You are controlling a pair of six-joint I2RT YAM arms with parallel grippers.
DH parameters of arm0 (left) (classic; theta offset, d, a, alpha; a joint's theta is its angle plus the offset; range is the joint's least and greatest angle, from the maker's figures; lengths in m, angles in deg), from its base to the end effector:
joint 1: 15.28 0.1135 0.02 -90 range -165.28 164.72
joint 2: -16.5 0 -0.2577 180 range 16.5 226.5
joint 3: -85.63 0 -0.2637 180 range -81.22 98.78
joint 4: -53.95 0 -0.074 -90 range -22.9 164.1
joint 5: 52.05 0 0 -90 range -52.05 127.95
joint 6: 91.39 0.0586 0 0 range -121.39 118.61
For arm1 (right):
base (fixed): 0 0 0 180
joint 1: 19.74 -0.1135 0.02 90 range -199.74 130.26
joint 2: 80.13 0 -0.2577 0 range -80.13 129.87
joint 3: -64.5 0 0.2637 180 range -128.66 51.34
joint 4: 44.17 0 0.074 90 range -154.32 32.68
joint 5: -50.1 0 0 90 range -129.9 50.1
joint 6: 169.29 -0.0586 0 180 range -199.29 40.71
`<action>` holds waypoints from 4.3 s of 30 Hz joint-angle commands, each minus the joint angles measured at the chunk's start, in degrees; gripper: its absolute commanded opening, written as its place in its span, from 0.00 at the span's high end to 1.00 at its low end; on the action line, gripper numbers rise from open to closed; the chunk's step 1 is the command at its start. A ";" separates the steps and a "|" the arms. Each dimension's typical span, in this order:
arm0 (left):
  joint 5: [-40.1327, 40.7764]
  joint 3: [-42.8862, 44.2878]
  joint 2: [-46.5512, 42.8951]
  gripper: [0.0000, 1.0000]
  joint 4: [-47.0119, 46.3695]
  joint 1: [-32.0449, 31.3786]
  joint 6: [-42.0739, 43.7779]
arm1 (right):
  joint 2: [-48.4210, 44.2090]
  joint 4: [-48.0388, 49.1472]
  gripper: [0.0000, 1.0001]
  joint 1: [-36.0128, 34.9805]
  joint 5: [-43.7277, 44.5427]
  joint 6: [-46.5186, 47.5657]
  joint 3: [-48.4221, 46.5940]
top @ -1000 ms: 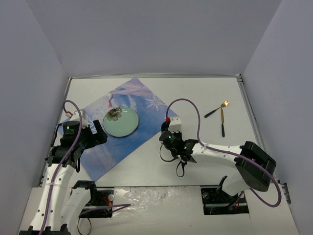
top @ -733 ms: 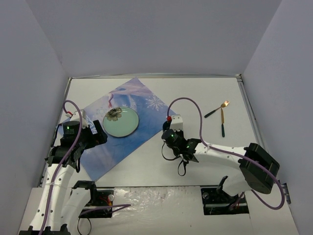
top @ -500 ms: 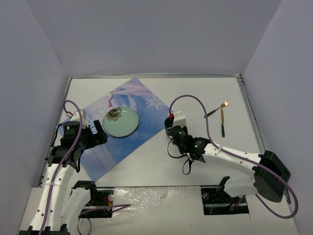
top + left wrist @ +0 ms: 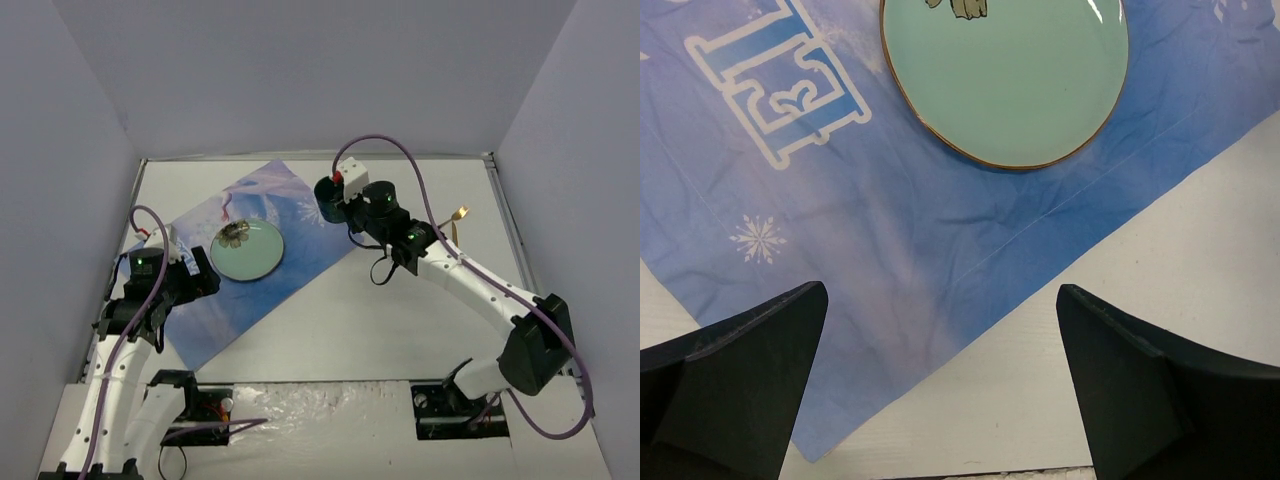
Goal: Set the dinner table for one person
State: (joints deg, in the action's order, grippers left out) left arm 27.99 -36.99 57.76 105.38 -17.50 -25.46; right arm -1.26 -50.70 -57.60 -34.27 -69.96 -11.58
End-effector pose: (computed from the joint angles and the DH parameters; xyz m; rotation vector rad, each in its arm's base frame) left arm 0.1866 -0.0174 0.2805 -0.3210 2.1886 -0.4474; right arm 0.2911 0.2190 0.3321 -0.6297 1.6230 0.2811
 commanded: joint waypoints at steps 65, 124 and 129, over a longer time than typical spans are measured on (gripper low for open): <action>3.28 0.80 2.95 0.03 -1.98 -2.35 -0.18 | 67.42 46.59 1.00 12.02 -43.28 1.13 -54.30; 2.65 1.12 5.50 0.03 -1.19 -3.49 -0.88 | 17.46 -2.23 0.07 44.54 3.91 -28.65 4.66; 2.23 1.04 5.43 0.03 -1.35 -3.49 -0.80 | 18.46 -3.39 0.13 44.53 0.86 -27.82 5.92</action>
State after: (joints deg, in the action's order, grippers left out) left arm 31.13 -37.10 63.02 106.17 -20.84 -25.90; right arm 19.28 -53.16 -12.69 -30.30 -97.32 -5.94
